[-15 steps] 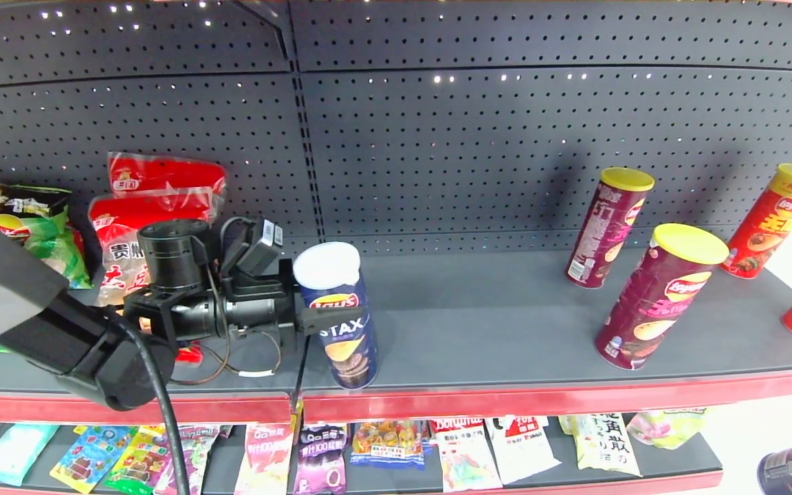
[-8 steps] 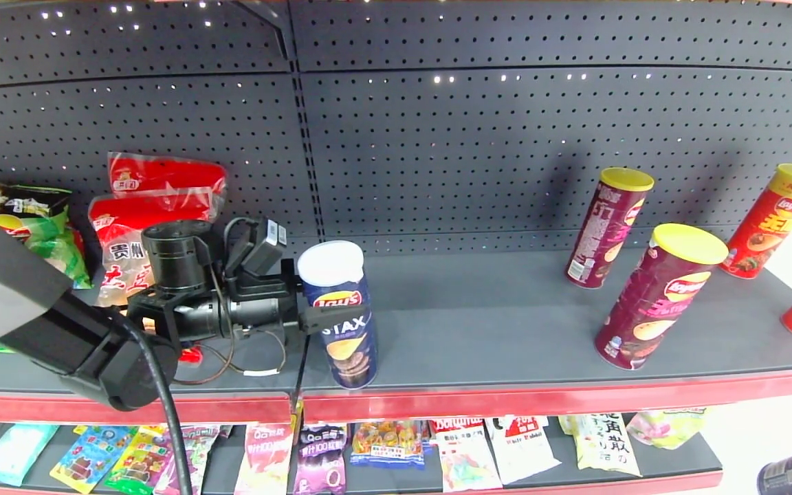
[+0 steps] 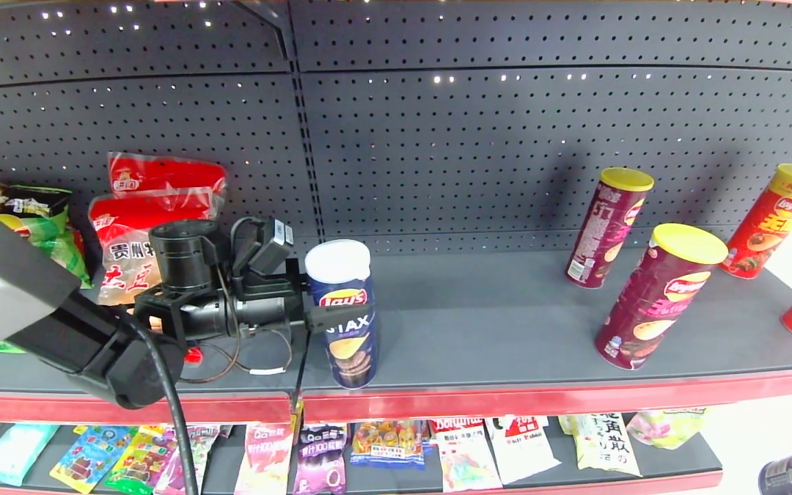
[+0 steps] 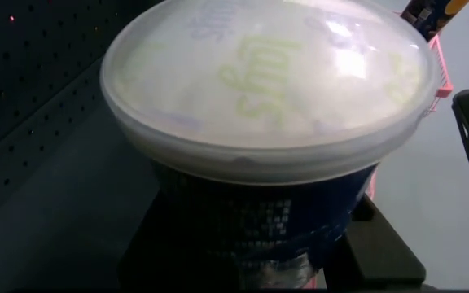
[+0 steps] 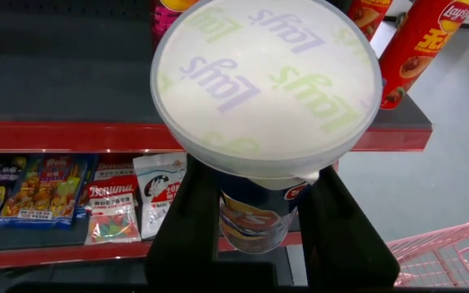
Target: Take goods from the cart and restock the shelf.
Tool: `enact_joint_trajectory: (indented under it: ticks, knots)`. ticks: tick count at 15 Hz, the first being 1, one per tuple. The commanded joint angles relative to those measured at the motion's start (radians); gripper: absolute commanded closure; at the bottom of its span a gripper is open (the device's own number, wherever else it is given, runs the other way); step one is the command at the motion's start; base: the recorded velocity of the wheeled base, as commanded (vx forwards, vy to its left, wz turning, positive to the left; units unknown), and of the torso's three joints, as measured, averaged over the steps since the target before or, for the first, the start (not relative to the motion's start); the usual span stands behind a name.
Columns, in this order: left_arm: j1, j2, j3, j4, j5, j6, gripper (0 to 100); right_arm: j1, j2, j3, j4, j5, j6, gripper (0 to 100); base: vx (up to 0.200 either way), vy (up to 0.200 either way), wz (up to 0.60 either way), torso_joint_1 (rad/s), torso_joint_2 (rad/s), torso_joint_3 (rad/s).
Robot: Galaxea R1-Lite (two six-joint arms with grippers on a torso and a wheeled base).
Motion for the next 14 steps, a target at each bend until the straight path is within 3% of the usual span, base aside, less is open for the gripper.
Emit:
enact_joint_trajectory:
  ticks: [1,5,9,11,14]
  knots:
    - [-0.002,0.003,-0.012,-0.002,0.001,-0.001,0,0.000,0.000,0.000,-0.001,0.000,-0.001,100,0.000,0.000,0.00,0.000,0.00,0.000]
    - [0.000,-0.004,-0.009,-0.003,0.002,-0.004,0,0.000,0.000,-0.004,-0.001,0.000,-0.001,100,0.000,0.000,0.00,0.000,0.00,0.000]
    - [0.008,-0.072,0.007,-0.006,0.001,-0.033,0,0.000,0.000,-0.010,-0.001,0.000,-0.001,100,0.000,0.000,0.00,0.000,0.00,0.000]
    - [0.011,-0.115,0.016,-0.008,0.002,-0.066,0,0.000,0.000,-0.013,-0.001,-0.002,-0.001,100,0.000,0.000,0.00,0.000,0.00,0.000]
    - [0.023,-0.129,0.015,-0.009,0.002,-0.072,0,-0.001,0.000,-0.013,-0.001,-0.002,-0.001,100,0.000,0.000,0.00,0.000,0.00,0.000]
